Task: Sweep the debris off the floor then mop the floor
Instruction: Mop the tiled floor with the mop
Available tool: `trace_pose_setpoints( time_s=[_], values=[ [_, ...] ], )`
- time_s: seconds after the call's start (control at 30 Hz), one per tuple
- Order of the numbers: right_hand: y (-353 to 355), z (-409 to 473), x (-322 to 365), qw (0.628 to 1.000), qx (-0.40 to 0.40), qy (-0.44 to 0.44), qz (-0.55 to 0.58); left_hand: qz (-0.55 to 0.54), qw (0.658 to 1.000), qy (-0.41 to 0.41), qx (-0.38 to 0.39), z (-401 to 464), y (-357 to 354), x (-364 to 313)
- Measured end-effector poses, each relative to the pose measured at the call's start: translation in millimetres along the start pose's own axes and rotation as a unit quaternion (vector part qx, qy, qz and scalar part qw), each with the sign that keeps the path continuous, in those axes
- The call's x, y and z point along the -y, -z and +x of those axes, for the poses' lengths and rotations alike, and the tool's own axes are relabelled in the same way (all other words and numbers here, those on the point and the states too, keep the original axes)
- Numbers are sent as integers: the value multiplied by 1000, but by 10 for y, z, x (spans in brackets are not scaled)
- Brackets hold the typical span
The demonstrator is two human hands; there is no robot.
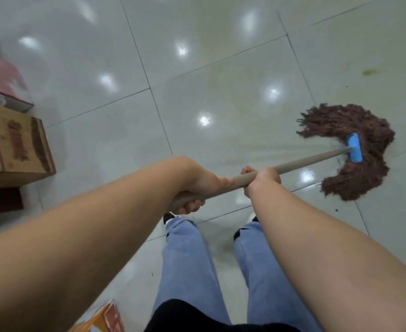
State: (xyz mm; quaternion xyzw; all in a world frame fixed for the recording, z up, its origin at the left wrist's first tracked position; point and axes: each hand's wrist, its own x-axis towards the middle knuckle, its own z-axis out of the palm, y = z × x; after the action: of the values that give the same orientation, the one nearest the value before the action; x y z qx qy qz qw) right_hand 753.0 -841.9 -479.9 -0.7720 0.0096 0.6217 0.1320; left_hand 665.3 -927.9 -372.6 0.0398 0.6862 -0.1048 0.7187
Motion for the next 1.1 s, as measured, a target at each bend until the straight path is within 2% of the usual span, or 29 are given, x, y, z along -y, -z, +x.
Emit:
trace_pose_setpoints(
  time_s=[0.13,0.23,0.3,0.43,0.6,0.7,0.9,1.03,1.1],
  values=[
    [245,478,891,1000,0,2,-4,4,998,-56,-6,220,-284,-915],
    [455,738,1300,1000,0,14,-21,-2,998,-60,-11,443,-515,-1321],
    [545,820,1398,999,16,10,-34,-3,998,-60,1,510,-604,-1429],
    [402,775,1283,999,31,-18,20,17,998,-60,6,449,-404,-1269],
    [-244,368,512,996,83,-23,5,53,997,-34,-54,355,326,-387],
    [-705,-16,-198,991,130,-34,-2,62,994,-10,-85,173,819,353],
    [-1596,-975,-1735,981,177,-72,-38,16,990,66,-126,-343,1660,2024],
    [-2078,-1507,-2554,972,193,-111,-71,-13,981,147,-127,-631,2070,2872],
    [-2209,-1625,-2763,971,185,-120,-97,-29,980,161,-117,-660,2184,3096]
  ],
)
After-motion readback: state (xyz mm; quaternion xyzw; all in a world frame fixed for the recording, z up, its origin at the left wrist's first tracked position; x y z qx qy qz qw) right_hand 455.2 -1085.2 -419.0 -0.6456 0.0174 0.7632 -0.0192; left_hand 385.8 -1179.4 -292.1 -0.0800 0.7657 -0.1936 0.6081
